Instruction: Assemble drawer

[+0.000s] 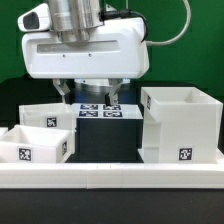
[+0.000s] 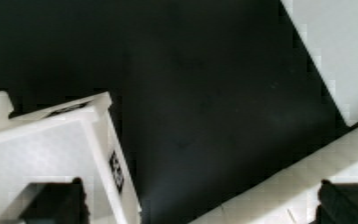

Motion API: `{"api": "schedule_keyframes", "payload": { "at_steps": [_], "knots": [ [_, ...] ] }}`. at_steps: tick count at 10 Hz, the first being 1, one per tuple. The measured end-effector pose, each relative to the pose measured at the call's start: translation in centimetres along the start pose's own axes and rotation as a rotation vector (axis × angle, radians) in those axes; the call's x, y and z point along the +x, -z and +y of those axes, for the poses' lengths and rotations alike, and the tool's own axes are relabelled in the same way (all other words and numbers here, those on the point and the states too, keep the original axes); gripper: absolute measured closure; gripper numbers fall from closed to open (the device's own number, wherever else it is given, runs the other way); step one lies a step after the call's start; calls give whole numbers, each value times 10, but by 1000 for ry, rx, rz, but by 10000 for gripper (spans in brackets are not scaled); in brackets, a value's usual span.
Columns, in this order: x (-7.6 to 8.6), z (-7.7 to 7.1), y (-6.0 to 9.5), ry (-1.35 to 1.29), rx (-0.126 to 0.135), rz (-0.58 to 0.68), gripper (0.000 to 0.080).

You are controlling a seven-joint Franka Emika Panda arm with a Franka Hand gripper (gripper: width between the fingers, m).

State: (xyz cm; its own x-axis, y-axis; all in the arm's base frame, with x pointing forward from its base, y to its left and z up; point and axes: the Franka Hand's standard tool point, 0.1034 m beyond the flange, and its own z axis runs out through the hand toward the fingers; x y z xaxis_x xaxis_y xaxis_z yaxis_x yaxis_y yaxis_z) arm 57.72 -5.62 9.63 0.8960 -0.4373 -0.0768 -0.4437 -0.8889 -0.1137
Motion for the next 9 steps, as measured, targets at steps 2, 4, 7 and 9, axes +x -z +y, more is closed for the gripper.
{"api": "schedule_keyframes", "payload": {
  "at_steps": [2,4,7,9],
  "knots": [
    [2,16,-14,42,-24,-15,151],
    [7,21,-23,66,-36,-11,151],
    [15,32,-42,66,-51,4,151],
    [9,41,-61,81,-62,-24,151]
  ]
}}
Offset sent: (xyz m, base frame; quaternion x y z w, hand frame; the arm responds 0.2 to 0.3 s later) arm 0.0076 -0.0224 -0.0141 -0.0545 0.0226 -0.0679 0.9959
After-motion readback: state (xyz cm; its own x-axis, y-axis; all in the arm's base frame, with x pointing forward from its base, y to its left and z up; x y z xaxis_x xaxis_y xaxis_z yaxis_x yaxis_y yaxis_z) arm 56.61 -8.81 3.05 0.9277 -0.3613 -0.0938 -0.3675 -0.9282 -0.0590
